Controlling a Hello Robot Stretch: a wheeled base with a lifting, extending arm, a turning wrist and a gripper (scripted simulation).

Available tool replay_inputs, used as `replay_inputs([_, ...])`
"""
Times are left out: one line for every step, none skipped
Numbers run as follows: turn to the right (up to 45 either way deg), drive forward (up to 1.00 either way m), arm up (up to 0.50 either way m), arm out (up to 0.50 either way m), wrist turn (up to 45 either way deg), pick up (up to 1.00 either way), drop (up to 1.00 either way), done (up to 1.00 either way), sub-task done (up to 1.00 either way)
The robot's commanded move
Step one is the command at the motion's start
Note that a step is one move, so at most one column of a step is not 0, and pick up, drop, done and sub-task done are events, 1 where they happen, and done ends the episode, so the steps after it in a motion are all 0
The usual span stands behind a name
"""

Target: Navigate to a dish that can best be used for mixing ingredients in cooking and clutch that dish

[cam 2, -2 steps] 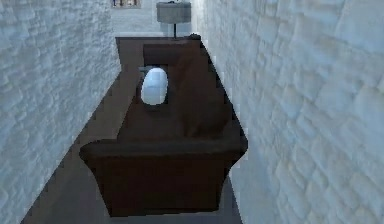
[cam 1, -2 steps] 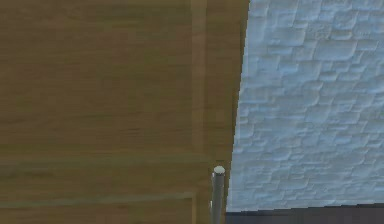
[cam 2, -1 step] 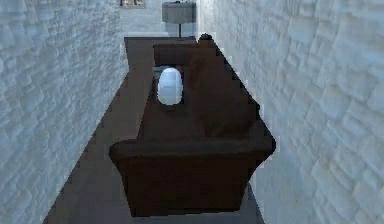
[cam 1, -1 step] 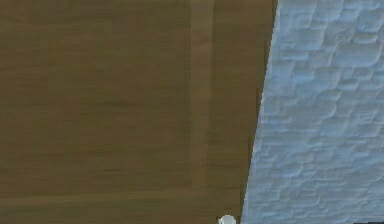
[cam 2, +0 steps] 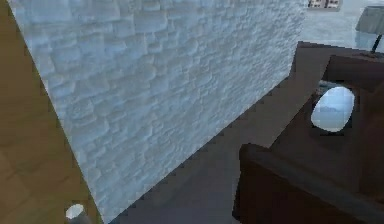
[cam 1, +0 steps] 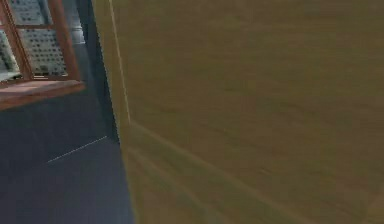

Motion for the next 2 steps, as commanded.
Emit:
replay_inputs([-45.0, 0.0, 0.0, 0.0, 0.0, 0.0, 0.0, 0.0, 0.0])
replay_inputs([-9.0, 0.0, 0.0, 0.0, 0.0, 0.0, 0.0, 0.0, 0.0])
